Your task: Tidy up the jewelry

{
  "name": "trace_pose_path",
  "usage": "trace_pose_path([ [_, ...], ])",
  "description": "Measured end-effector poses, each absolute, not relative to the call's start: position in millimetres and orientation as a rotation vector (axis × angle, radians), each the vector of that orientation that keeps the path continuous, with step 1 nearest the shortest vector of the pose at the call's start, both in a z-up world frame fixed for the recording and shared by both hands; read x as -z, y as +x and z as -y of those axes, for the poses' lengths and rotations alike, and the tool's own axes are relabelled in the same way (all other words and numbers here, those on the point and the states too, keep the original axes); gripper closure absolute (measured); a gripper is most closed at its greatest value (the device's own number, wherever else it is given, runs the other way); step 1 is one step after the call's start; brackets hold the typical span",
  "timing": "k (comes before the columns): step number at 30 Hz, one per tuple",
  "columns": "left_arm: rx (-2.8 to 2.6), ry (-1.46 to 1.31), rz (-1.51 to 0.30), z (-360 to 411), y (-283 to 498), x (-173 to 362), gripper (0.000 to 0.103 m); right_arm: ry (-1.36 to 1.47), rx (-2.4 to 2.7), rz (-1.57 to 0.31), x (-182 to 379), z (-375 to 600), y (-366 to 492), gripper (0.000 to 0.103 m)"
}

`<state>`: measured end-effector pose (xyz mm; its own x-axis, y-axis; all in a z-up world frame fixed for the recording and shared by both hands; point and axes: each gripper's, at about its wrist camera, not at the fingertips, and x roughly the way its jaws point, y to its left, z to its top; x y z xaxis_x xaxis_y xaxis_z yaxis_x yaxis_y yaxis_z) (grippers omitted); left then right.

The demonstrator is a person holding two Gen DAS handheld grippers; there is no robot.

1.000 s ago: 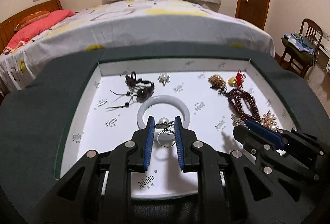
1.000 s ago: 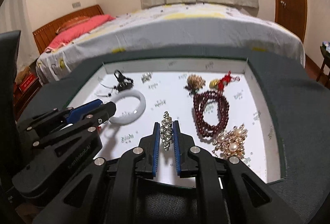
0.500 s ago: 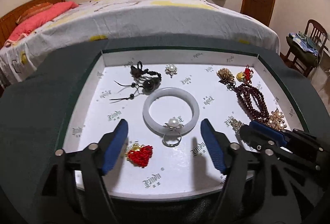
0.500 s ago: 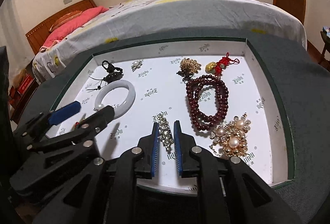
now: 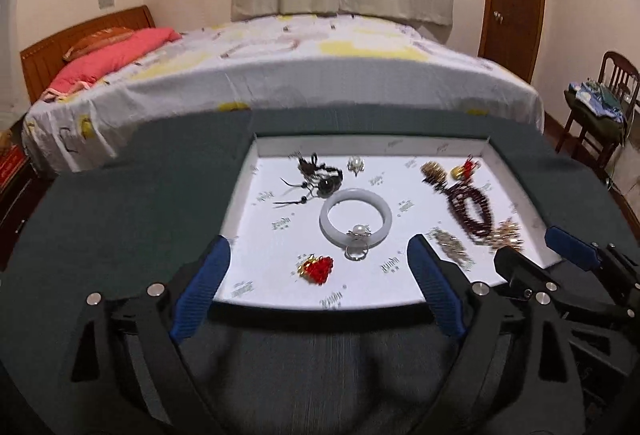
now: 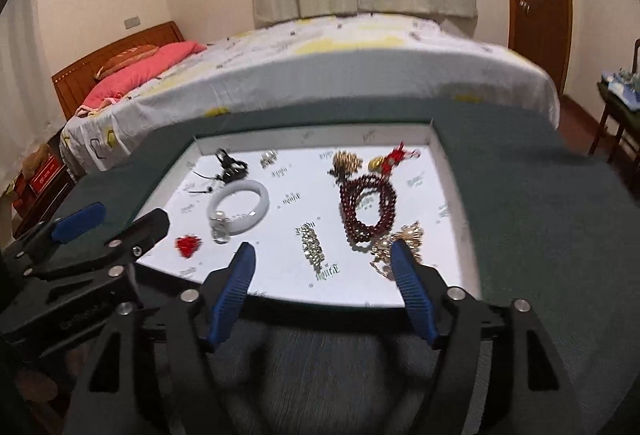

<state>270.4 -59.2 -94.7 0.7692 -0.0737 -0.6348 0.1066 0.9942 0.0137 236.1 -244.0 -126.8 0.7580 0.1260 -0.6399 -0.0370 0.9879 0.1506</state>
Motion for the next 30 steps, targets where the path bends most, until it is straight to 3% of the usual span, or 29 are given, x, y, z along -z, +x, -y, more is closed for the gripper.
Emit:
trace_pose_path([
  [10, 0.062, 0.051, -0.577, 46.2, 162.9, 21.4, 0.005, 0.068, -0.062, -0.577, 55.0, 250.5, 145.9, 0.028],
  [30, 0.002, 0.097, -0.377, 21.3, 15.6, -67.6, 0.004, 0.039, -0.051, -0.397, -18.9, 260.2, 38.5, 0.025],
])
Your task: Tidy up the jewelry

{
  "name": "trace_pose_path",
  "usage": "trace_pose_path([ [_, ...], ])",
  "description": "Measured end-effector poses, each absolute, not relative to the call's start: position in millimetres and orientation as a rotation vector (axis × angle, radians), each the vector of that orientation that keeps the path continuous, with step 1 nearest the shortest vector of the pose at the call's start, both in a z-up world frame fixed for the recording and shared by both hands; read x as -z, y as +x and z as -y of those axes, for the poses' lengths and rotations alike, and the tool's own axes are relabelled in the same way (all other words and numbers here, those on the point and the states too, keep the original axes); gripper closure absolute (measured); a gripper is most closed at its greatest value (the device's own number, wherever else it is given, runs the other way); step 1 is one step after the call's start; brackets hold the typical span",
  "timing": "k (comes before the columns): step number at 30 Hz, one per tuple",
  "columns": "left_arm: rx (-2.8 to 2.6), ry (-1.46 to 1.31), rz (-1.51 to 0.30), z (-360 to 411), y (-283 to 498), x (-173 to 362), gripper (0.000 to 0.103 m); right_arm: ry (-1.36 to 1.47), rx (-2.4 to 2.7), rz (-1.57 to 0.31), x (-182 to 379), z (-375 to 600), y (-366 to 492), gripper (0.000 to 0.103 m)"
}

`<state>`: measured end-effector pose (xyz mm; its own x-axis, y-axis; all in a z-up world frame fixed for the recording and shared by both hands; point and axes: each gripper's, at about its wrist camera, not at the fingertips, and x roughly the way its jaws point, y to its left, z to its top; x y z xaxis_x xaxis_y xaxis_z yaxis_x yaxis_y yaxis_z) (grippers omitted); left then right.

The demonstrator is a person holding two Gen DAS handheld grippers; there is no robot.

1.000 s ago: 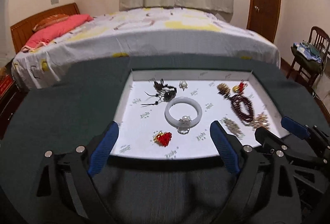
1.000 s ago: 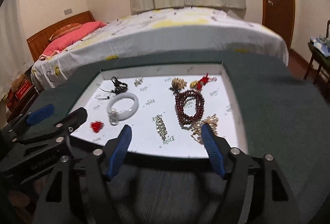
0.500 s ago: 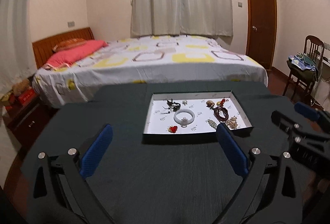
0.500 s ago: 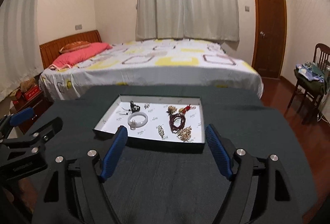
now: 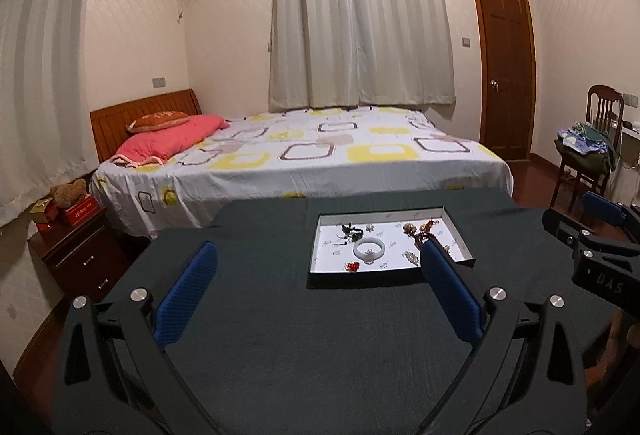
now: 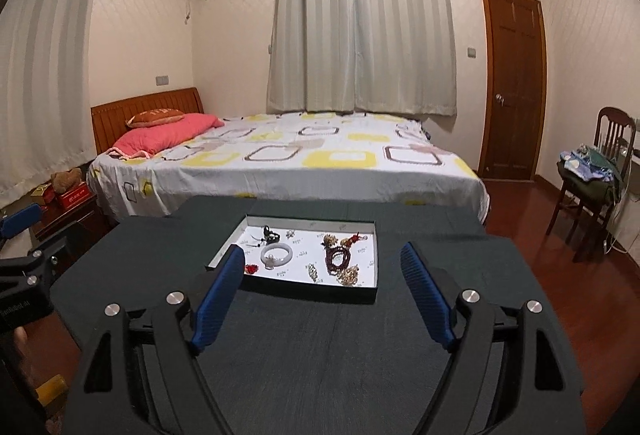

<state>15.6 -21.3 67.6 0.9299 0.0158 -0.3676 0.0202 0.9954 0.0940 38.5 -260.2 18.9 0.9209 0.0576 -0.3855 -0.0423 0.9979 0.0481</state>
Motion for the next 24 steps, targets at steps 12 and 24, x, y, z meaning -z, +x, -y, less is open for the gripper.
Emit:
trace_pose_path([
  [12, 0.004, 0.058, -0.34, 12.4, -1.7, -79.9, 0.004, 0.029, -0.027, -0.338, -30.0, 261.7, 17.8, 0.025],
  [24, 0.015, 0.052, -0.346, 17.5, -3.6, -77.2, 0.004, 0.027, -0.035, -0.328, -28.5, 259.7, 14.5, 0.025],
])
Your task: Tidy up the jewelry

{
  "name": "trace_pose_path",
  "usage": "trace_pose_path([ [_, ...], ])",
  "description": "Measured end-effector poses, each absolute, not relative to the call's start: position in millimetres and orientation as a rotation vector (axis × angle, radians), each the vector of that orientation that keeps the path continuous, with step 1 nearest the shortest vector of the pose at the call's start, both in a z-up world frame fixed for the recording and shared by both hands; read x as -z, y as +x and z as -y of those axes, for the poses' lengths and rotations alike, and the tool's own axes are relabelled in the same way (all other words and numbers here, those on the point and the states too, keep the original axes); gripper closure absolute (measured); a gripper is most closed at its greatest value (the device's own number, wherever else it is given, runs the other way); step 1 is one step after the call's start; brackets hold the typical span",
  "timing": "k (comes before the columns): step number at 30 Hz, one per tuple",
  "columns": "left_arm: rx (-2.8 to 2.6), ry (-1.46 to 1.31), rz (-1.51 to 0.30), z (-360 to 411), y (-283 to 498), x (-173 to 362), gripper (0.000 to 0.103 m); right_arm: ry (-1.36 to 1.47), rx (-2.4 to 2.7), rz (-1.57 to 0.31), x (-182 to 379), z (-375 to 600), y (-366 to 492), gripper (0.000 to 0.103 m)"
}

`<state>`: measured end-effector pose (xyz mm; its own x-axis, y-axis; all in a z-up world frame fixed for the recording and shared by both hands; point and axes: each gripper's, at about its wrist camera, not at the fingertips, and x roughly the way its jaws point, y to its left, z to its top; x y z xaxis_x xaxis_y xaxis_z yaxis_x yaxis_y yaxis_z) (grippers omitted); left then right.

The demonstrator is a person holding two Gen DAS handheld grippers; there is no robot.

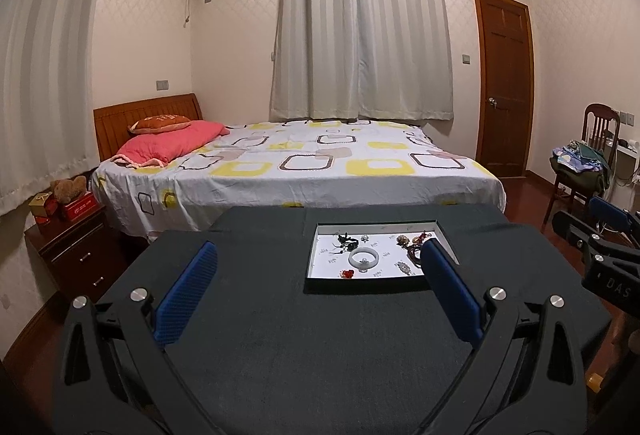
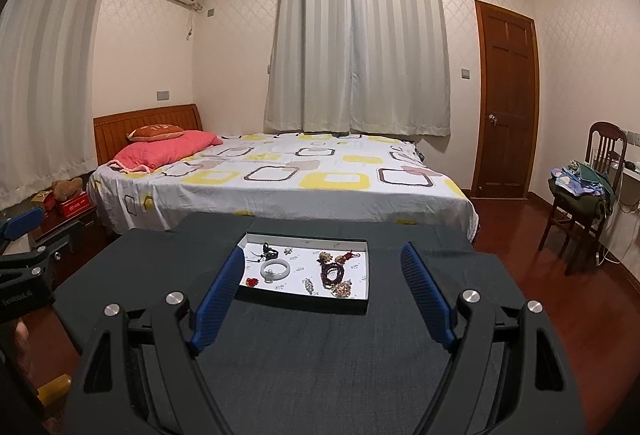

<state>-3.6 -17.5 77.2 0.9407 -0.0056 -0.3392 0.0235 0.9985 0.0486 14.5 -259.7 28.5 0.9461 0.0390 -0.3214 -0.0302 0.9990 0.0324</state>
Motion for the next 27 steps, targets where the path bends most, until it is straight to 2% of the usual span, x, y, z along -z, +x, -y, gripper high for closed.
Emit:
trace_pose_path([
  [27, 0.011, 0.035, -0.351, 19.2, -6.3, -70.2, 0.004, 0.019, -0.04, -0.32, -31.7, 255.3, 11.5, 0.025],
])
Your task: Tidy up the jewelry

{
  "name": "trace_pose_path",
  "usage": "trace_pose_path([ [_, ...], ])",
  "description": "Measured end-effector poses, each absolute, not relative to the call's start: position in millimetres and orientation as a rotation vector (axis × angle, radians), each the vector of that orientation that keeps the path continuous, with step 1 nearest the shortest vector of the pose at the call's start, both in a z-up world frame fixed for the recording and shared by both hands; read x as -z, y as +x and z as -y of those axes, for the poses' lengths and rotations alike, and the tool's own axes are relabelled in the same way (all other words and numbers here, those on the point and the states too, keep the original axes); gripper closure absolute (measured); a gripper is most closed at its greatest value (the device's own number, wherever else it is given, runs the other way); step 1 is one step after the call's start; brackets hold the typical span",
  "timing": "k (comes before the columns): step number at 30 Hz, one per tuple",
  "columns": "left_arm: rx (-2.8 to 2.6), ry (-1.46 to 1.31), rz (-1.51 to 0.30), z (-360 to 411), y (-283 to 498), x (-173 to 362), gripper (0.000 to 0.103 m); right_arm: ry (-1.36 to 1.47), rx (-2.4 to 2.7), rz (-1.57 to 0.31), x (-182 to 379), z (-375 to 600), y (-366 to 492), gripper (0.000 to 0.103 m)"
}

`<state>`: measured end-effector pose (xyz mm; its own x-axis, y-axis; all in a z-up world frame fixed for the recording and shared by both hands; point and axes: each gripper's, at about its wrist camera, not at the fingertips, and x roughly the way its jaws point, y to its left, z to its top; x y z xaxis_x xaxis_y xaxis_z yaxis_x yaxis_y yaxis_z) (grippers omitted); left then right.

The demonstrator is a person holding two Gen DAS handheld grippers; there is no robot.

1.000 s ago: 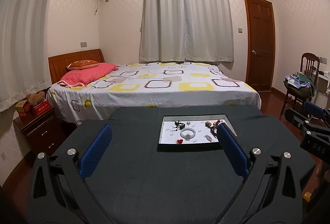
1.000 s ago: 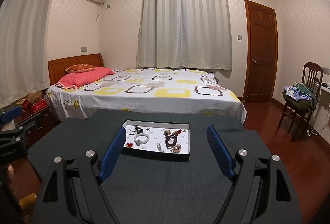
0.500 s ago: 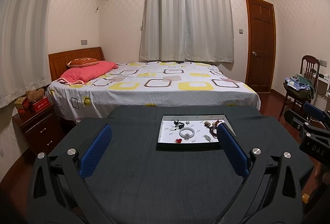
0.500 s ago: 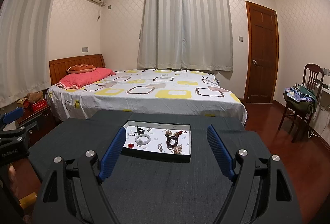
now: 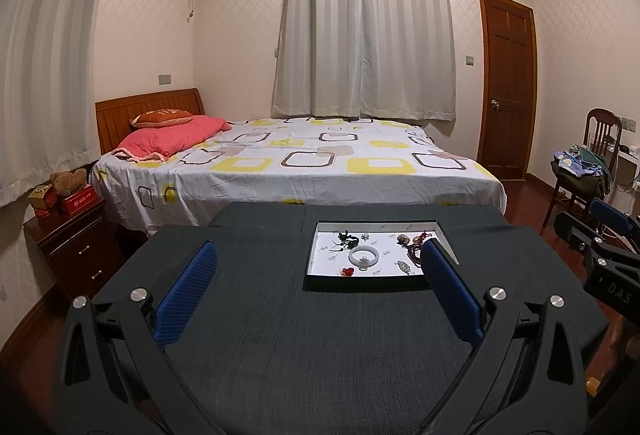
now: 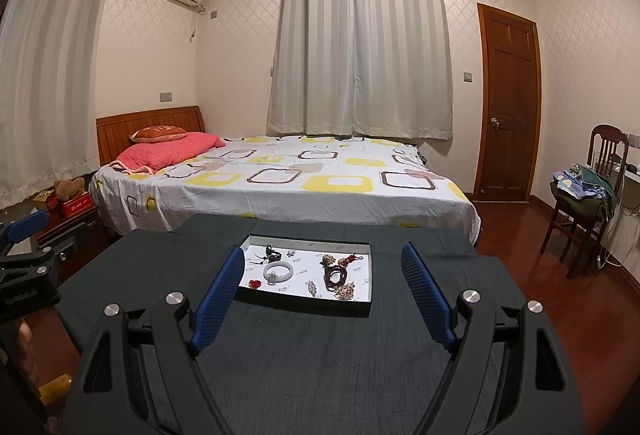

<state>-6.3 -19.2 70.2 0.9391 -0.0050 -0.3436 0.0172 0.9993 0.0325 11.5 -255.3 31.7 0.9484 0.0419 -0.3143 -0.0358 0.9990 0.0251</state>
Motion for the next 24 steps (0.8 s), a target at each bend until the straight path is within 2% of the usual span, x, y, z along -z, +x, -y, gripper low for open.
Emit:
trace_pose_path([
  [24, -0.002, 0.024, -0.384, 13.8, -2.5, -65.9, 0.004, 0.011, -0.051, -0.325, -33.7, 248.3, 11.5, 0.025],
])
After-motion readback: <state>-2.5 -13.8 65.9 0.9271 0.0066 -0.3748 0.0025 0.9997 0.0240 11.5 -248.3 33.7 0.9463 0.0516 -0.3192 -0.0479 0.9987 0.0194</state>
